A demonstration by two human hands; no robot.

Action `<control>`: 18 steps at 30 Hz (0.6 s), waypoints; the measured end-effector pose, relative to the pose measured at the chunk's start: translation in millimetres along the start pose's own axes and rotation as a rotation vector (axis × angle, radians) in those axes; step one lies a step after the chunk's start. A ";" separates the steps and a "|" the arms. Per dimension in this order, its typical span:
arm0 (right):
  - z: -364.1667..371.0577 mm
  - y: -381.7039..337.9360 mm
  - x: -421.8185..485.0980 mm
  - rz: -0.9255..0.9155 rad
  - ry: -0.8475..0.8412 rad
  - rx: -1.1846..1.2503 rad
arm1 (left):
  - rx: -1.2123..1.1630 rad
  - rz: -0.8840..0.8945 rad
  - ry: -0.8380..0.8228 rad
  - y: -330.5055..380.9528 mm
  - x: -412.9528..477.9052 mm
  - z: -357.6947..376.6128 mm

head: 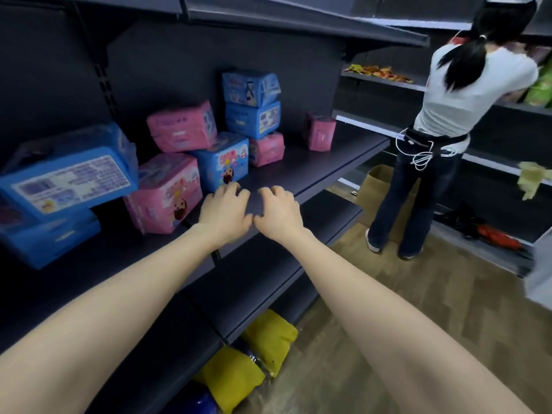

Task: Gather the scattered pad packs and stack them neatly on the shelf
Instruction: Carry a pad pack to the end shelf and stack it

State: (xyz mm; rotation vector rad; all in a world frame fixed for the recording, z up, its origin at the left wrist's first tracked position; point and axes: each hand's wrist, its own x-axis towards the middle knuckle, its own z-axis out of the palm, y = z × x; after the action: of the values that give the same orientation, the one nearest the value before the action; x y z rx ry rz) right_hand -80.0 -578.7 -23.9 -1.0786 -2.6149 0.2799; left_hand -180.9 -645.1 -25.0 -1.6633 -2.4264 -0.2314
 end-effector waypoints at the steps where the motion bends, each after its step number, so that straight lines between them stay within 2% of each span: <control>1: -0.2 -1.5 9.1 -0.026 0.001 0.006 | -0.007 -0.027 0.004 -2.8 5.4 -1.6; 12: -11.6 -10.7 104.3 -0.278 0.145 0.302 | -0.097 -0.268 0.179 -21.8 67.0 -19.9; 18: -15.2 -16.4 140.0 -0.362 0.177 0.439 | -0.109 -0.274 0.404 -35.8 83.9 -31.7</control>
State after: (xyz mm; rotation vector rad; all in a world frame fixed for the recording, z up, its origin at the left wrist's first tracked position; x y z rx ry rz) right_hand -179.8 -489.5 22.8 -0.4538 -2.3713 0.6056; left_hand -241.6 -589.6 25.4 -1.1708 -2.3453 -0.6786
